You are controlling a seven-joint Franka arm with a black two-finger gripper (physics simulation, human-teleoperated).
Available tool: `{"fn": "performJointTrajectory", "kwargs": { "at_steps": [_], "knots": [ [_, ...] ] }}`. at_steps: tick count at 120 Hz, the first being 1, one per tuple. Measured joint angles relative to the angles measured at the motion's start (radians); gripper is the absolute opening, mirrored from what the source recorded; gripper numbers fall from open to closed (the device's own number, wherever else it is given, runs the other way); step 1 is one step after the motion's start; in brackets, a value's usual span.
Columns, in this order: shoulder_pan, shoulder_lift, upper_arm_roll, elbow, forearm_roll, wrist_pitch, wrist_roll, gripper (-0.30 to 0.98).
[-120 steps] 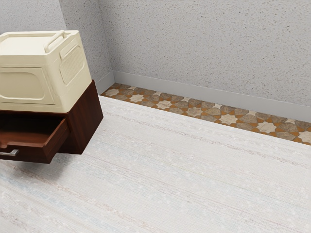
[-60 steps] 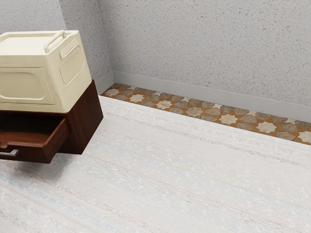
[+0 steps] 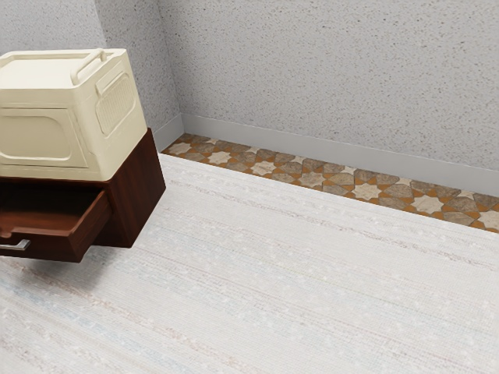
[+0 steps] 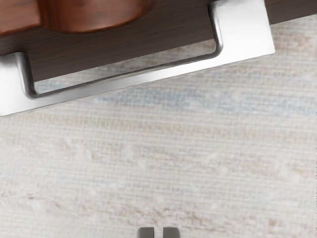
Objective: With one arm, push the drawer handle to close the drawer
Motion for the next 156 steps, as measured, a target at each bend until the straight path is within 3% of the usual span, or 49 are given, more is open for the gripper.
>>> {"fn": "performJointTrajectory", "kwargs": {
  "at_steps": [108, 156],
  "knots": [
    [-0.054, 0.259, 0.000, 0.163, -0.061, 0.125, 0.014, -0.10],
    [-0.079, 0.372, -0.001, 0.269, -0.118, 0.148, 0.020, -0.10]
  ]
}}
